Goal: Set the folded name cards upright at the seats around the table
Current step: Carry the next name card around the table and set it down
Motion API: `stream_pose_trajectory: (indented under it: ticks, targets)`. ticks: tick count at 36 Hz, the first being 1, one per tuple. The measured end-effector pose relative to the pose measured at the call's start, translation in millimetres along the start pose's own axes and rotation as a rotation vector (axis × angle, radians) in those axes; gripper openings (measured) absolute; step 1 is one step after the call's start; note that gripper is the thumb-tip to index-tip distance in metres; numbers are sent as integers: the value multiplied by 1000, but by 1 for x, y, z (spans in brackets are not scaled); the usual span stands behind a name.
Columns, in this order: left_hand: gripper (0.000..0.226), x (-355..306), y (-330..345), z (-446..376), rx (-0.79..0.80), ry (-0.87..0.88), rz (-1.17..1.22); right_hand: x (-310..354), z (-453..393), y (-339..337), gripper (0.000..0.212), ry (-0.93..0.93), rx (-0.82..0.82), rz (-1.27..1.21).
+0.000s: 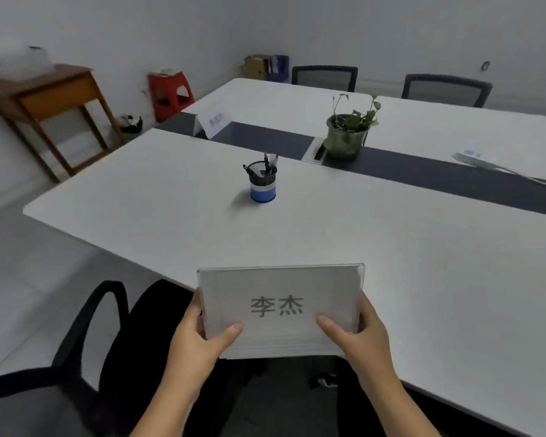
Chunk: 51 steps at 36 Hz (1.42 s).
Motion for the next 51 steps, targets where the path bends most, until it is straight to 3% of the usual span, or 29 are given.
stream_pose_trajectory:
  ticks: [3, 8, 20, 26, 29, 36, 40, 43, 47, 51]
  targets:
    - [67, -4, 9, -25, -21, -2, -12, -2, -31, 2, 63, 5, 4, 17]
    - [75, -6, 30, -75, 43, -37, -65, -18, -71, 2, 59, 25, -32, 18]
    - [85, -31, 89, -214, 371, -2, -145, -38, -145, -5, 60, 88, -382, 72]
    - [87, -51, 124, -255, 469, 7, -152, -43, -180, -18, 67, 102, -494, 89]
    - [88, -59, 139, -272, 497, 10, -170, -41, -199, -25, 60, 90, -505, 99]
    - [88, -70, 163, -292, 497, 12, -205, -36, -229, -46, 67, 122, -459, 176]
    - [86, -71, 174, -298, 503, 25, -234, -34, -241, -61, 81, 45, -464, 229]
    - [84, -80, 176, -300, 499, 67, -283, -28, -252, -70, 70, -31, -475, 177]
    - [67, -99, 169, -301, 371, 193, -208, -18, -259, -75, 46, -56, -442, 165]
    - [56, -110, 171, -298, 335, 266, -216, -15, -256, -79, 40, -60, -436, 133]
Point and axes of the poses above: each hand's wrist, its own z-axis away from the middle knuckle, its own y-axis out of the palm, x = y × z, the point moved 5 cm from there along -z, towards the middle knuckle, and after that the axes turned 5 degrees about -y, right-handed, at the moved point
